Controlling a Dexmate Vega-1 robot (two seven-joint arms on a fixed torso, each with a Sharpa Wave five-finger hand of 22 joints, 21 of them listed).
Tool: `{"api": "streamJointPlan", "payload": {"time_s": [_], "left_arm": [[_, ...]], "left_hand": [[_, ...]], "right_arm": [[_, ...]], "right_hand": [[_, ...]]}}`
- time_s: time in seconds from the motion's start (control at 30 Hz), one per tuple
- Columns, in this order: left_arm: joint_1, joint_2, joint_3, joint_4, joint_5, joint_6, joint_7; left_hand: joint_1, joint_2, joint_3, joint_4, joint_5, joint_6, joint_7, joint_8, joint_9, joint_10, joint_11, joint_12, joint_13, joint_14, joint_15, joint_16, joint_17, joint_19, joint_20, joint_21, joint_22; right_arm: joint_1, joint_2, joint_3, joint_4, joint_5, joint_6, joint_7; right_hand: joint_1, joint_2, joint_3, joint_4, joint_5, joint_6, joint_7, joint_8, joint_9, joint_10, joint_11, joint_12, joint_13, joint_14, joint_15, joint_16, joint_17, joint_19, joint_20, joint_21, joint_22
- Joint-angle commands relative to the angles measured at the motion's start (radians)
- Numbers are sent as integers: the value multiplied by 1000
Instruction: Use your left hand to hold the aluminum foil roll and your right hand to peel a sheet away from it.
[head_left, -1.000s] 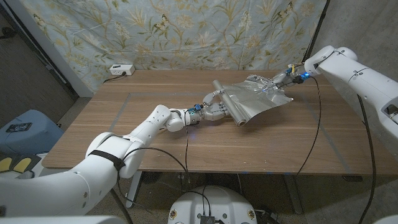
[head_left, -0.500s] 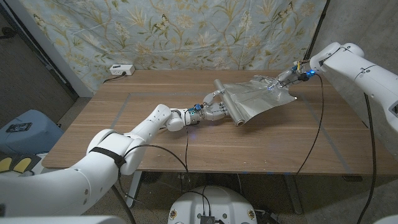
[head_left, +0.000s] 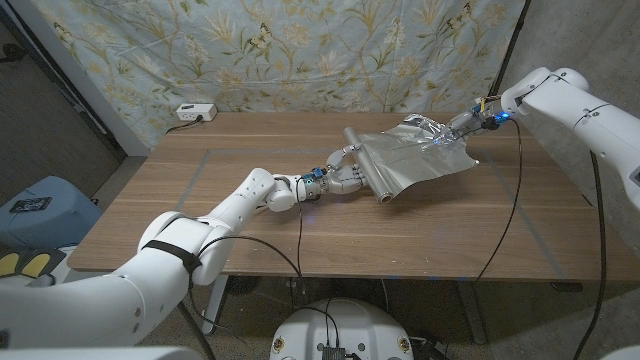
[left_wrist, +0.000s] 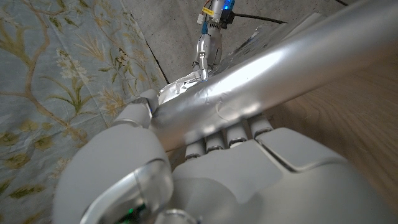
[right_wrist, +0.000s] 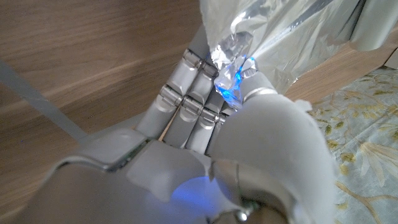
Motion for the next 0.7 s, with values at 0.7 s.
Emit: {"api": "streamJointPlan", "payload": {"time_s": [0.7], "left_arm": [[177,148,-73,-368,-205,41,258]], "left_hand": [[-7,0,7,-4,-1,5,3,6,4,-3,2,9,-1,-1,2,7,1,7,-2,2,3]], "right_arm": [[29,47,-23,88,-4,8,-23]], "right_hand": [[9,13,-2,9,10,1,3,-2,10,-7,2,9,7,10,3,-20,15,-14,1,21,4]]}}
